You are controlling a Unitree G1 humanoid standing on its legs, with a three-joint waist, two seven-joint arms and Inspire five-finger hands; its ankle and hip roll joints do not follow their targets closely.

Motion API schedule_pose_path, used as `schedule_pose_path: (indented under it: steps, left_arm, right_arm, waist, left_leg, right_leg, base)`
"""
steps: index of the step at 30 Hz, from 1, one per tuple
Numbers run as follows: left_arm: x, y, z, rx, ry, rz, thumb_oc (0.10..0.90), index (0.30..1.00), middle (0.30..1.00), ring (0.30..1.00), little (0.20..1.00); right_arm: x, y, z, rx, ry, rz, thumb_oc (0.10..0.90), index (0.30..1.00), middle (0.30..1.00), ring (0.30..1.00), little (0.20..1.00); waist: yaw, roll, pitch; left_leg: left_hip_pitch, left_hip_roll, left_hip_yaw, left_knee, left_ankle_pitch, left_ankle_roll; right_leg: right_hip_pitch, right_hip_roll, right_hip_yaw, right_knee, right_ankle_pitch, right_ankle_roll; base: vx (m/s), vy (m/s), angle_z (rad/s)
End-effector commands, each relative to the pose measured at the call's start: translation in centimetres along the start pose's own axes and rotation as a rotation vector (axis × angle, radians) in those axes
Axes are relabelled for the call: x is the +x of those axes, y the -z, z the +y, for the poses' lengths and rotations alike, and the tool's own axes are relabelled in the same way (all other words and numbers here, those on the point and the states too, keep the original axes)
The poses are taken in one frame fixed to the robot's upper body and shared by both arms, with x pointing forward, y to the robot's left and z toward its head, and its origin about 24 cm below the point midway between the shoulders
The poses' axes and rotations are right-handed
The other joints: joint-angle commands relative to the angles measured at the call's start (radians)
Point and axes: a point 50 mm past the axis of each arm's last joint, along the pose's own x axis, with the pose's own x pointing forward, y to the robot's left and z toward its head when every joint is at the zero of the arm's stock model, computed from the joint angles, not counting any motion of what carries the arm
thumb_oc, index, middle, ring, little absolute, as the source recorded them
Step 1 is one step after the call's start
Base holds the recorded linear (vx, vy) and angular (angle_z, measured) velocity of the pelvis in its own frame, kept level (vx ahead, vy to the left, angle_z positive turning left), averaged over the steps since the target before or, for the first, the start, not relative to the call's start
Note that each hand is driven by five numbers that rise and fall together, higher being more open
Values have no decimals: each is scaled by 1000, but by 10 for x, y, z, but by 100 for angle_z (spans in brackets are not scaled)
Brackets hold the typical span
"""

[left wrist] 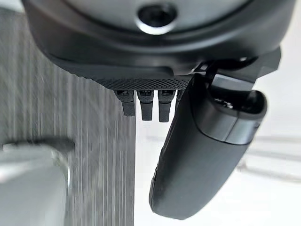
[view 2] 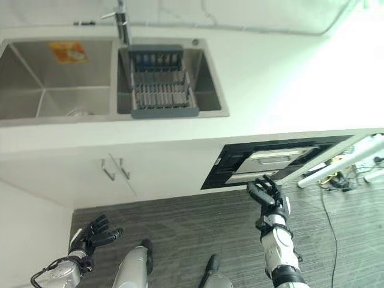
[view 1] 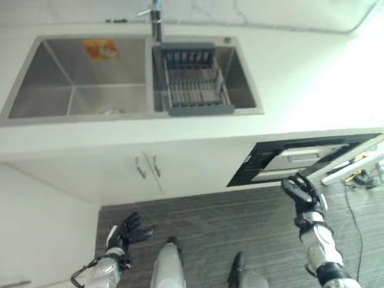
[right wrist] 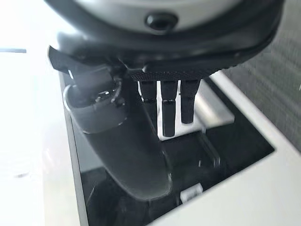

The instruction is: Place the dishes in the dishwasher.

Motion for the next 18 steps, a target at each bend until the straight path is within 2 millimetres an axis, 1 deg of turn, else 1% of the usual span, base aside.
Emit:
schedule_pose_path:
  steps: [1, 3, 6, 8, 10, 11, 12, 14, 16, 18]
  left_arm:
    - [-2, 7, -1, -30, 23, 20, 800, 900, 900, 900, 900]
    - [-1, 12, -5, -39, 36, 45, 800, 900, 900, 900, 900]
    - [-1, 19, -9, -30, 38, 74, 800, 900, 900, 900, 900]
    - [-3, 32, -10, -12, 29, 129, 800, 900, 900, 900, 900]
    - [-4, 35, -9, -14, 22, 144, 800, 900, 900, 900, 900]
    - [-4, 38, -9, -14, 19, 156, 800, 900, 900, 900, 900]
    - [-6, 44, -9, -21, 19, 183, 800, 900, 900, 900, 900]
    - [-7, 47, -9, -16, 20, 194, 800, 900, 900, 900, 900]
    - [-10, 55, -9, -13, 18, 223, 800, 900, 900, 900, 900]
    - [-12, 59, -8, 15, -6, 243, 800, 900, 900, 900, 900]
  right_arm:
    - [10, -27, -2, -68, -58, -92, 800, 900, 900, 900, 900]
    - [5, -2, -7, -86, -63, 13, 800, 900, 900, 900, 900]
    - [-3, 21, -15, -136, -59, 108, 800, 900, 900, 900, 900]
    - [-15, 51, -23, -229, -58, 243, 800, 900, 900, 900, 900]
    - [-18, 57, -25, -267, -64, 277, 800, 900, 900, 900, 900]
    - [-22, 64, -28, -293, -66, 309, 800, 900, 900, 900, 900]
    - [-29, 74, -33, -315, -52, 367, 800, 900, 900, 900, 900]
    - [-30, 77, -35, -316, -44, 382, 800, 900, 900, 900, 900]
    - [-36, 84, -40, -341, -40, 420, 800, 900, 900, 900, 900]
    - [-39, 87, -42, -353, -40, 438, 800, 900, 900, 900, 900]
  waist:
    - [39, 46, -35]
    - [25, 46, -44]
    - [13, 47, -54]
    - [-4, 50, -69]
    - [-8, 52, -72]
    - [-11, 53, -75]
    - [-20, 57, -86]
    - [-23, 57, -89]
    - [-33, 60, -98]
    - [-38, 62, -100]
  left_leg:
    - [122, 62, -40, -194, 32, -92]
    - [143, 69, -36, -194, 29, -96]
    - [163, 77, -33, -194, 27, -100]
    - [197, 85, -28, -194, 20, -103]
    - [205, 87, -26, -194, 19, -104]
    - [212, 88, -23, -194, 18, -104]
    - [231, 85, -23, -194, 11, -103]
    - [236, 84, -23, -194, 9, -103]
    - [250, 80, -21, -194, 2, -100]
    - [257, 79, -22, -194, -2, -100]
  right_leg:
    - [35, -44, 18, 153, -167, 79]
    - [43, -35, 27, 153, -175, 68]
    - [53, -24, 34, 153, -183, 58]
    - [68, -10, 43, 153, -192, 46]
    - [73, -6, 45, 153, -194, 43]
    - [78, -4, 46, 153, -196, 41]
    - [87, 4, 48, 153, -200, 35]
    - [90, 6, 49, 153, -202, 34]
    - [95, 13, 53, 153, -204, 29]
    - [97, 16, 53, 153, -204, 27]
  base:
    - [33, 39, -24]
    - [44, 35, -14]
    - [45, 16, -14]
    - [100, 8, -12]
    - [47, -2, -11]
    - [74, 3, -12]
    - [78, 2, -7]
    - [52, 2, 1]
    - [31, 12, 2]
    - [0, 0, 0]
